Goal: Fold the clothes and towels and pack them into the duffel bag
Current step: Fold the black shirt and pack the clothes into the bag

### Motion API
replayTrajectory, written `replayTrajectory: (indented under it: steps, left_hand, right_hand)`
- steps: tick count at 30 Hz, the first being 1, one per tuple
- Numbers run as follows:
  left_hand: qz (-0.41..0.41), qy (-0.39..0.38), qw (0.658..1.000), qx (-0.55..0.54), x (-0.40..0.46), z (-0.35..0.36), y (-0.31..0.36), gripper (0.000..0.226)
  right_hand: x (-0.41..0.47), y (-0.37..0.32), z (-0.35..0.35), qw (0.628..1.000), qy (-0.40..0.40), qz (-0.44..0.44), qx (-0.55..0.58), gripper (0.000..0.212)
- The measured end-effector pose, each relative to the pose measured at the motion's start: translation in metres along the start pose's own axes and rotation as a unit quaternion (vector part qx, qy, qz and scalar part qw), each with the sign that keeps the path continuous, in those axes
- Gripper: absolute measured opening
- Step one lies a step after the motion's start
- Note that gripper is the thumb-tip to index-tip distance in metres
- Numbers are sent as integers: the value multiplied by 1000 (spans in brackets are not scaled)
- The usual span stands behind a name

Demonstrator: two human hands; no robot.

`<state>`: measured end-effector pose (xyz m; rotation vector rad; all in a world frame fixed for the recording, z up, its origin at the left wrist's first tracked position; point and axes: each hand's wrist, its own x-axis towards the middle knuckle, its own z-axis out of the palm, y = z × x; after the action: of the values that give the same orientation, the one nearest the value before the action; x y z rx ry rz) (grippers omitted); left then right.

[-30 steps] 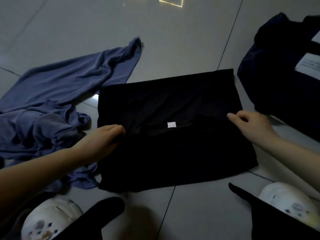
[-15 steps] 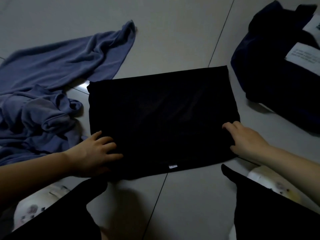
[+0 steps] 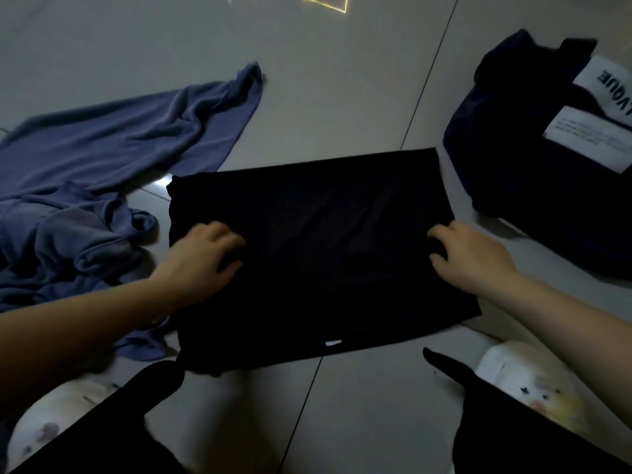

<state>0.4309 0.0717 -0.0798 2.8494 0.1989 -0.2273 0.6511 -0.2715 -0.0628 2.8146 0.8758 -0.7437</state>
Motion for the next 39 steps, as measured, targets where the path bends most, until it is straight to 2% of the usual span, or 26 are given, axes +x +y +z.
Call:
replayTrajectory:
  steps: [2, 3, 5, 8, 11, 13, 16, 18, 23, 25, 27, 29, 31, 33, 36, 39]
  left_hand:
    - [-186, 21, 979, -79, 28, -10, -17, 37]
    - [-248, 15, 963, -100, 39, -18, -27, 40]
    - [-324, 0, 937, -133, 55, -29, -44, 45]
    - [-411, -12, 897, -165, 57, -30, -66, 54]
    - [-493, 29, 826, -271, 56, -22, -79, 62]
    - [-505, 54, 789, -347, 60, -18, -82, 66]
    - [-483, 113, 786, -370, 68, -16, -84, 67]
    - [-478, 142, 780, -377, 73, -15, -88, 65]
    - [-478, 127, 775, -393, 82, -15, -83, 61]
    - [-477, 119, 783, -380, 86, -14, -78, 59]
    - [-481, 113, 782, -381, 88, -12, -78, 42]
    - [-479, 123, 749, -441, 88, -12, -78, 25]
    - [-480, 147, 704, -503, 83, -15, -81, 20]
    - [-478, 149, 684, -531, 80, -19, -87, 14]
    - [-465, 155, 692, -530, 81, -24, -92, 22]
    - [-475, 202, 683, -517, 89, -20, -94, 20]
  right_hand:
    - [32, 0, -22, 994, 29, 31, 96, 44]
    - [48, 1, -34, 987, 38, 56, 143, 46]
    - [76, 2, -53, 971, 53, 105, 208, 50]
    - [110, 0, -66, 961, 53, 137, 236, 53]
    - [133, -7, -66, 944, 36, 180, 275, 55]
    - [142, -12, -62, 940, 42, 186, 282, 54]
    - [151, -15, -57, 949, 97, 172, 244, 46]
    - [155, -13, -57, 935, 118, 184, 281, 41]
    - [162, -10, -56, 910, 90, 178, 362, 49]
    - [163, -10, -54, 905, 87, 174, 380, 52]
    - [165, -8, -53, 896, 113, 181, 391, 41]
    - [166, -7, -53, 869, 150, 200, 428, 29]
    - [167, -5, -53, 853, 171, 201, 450, 28]
    - [167, -7, -54, 862, 170, 193, 438, 29]
    - [170, -11, -57, 887, 162, 185, 390, 31]
    - [173, -14, -60, 910, 156, 178, 339, 35]
